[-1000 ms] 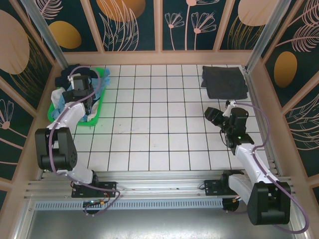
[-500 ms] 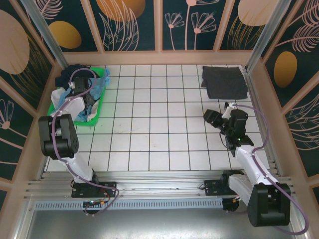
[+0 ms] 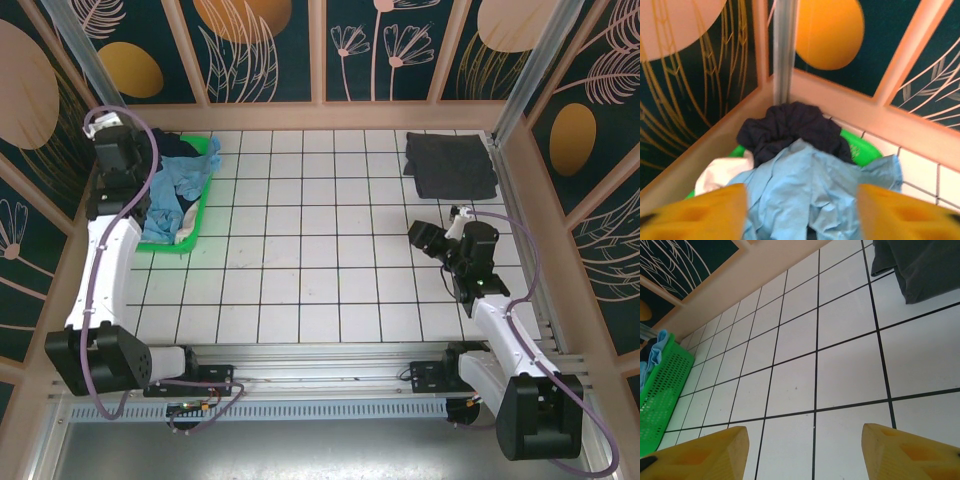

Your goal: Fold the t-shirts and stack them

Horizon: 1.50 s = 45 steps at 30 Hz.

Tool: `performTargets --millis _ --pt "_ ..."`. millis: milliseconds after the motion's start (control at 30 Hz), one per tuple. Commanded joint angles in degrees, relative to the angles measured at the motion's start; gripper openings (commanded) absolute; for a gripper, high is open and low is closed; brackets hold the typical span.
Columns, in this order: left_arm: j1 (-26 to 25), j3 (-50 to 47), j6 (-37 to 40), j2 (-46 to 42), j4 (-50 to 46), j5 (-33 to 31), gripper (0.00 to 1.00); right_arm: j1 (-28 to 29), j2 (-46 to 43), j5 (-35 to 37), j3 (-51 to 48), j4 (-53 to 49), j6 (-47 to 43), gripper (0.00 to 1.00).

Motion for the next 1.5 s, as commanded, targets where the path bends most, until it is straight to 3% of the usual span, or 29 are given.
performTargets --millis 0,133,233,400,633,767,933,1000,1267,1367,1467 --pt "0.15 -4.36 1.05 5.98 -3.62 -6.1 0.74 0.38 -1.13 -1.35 -0.51 1.99 -0.26 0.62" --pt "0.42 -3.11 -0.06 12.8 -4.58 -9.24 0.88 0.32 -1.22 -1.58 -0.57 1.82 -0.53 0.62" --pt "0.94 -2.4 0.84 16.84 -2.47 -6.26 0.94 0.3 -1.24 -1.05 -0.74 1.77 -0.7 0.63" --pt "0.94 5.17 3.36 27.88 -2.9 -2.22 0.91 0.3 -0.9 -1.23 -1.36 2.61 -0.65 0.63" --pt "1.63 16.64 2.0 40.73 -6.43 -0.66 0.76 0.22 -0.97 -0.52 -1.45 2.25 -0.96 0.62" --pt "2.21 21.35 1.95 44.38 -9.13 1.85 0.54 0.2 -0.97 0.08 -1.45 1.91 -1.22 0.62" --pt "2.5 19.74 1.44 42.11 -8.41 3.48 0.12 0.16 -0.84 0.78 -1.53 2.21 -1.22 0.62" --pt "2.48 19.03 1.36 40.26 -8.25 3.22 0.02 0.23 -0.6 0.79 -1.62 2.41 -1.14 0.62" --pt "2.5 19.95 1.87 28.74 -10.66 3.25 0.0 0.12 -0.2 0.55 -1.53 2.69 -0.94 0.62" --pt "2.51 19.07 3.35 23.34 -7.97 8.74 0.0 0.12 0.0 0.45 -1.69 3.09 -0.79 0.62" --pt "2.49 20.66 3.33 18.89 -9.14 10.22 0.0 0.12 0.53 -0.14 -1.62 3.4 -0.7 0.62"
